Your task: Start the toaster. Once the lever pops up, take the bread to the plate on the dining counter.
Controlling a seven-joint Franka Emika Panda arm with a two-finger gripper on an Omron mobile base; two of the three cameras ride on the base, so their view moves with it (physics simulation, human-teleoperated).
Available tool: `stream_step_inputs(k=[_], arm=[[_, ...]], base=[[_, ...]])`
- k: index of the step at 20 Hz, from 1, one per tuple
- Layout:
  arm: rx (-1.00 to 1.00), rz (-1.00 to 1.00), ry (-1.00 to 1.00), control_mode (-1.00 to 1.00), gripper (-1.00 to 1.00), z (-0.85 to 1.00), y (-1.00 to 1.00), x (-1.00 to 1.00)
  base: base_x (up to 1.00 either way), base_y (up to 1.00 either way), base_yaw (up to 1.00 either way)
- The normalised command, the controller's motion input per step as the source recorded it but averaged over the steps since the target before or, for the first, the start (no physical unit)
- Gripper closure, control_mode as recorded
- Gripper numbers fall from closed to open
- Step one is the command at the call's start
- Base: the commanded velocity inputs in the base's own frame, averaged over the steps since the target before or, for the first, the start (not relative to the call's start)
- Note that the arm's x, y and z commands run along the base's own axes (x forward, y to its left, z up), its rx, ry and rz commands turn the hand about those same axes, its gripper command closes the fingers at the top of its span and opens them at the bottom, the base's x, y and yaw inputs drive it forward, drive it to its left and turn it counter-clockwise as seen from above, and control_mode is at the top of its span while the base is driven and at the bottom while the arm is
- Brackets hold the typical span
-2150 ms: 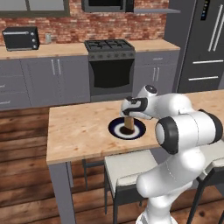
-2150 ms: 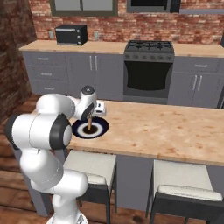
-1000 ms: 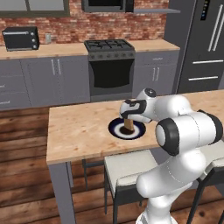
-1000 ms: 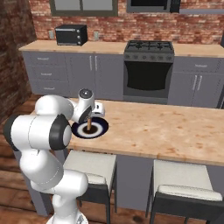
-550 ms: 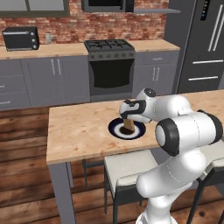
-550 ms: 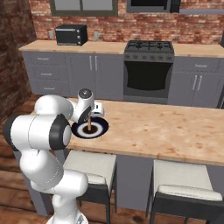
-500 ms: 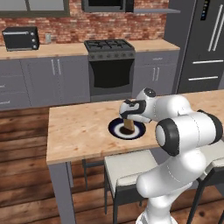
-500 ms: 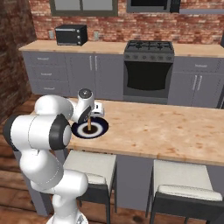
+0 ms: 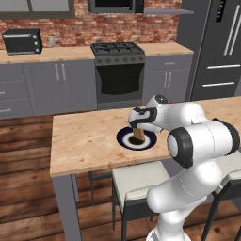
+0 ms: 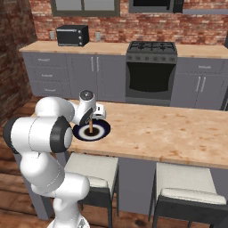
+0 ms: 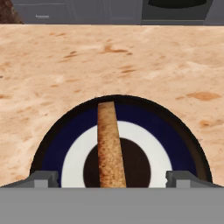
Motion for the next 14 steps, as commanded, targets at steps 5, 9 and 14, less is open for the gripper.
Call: stream_step_inputs(k=[5, 9, 14], arm=[[0.00, 0.00, 0.00, -1.00, -1.00, 0.01, 0.00, 0.00], [0.00, 0.00, 0.00, -1.00, -1.00, 0.04, 0.00, 0.00], [0.00, 0.00, 0.00, -1.00, -1.00, 0.00, 0.00, 0.00]], base=[[0.00, 0.00, 0.00], [0.00, 0.00, 0.00], [0.00, 0.00, 0.00]])
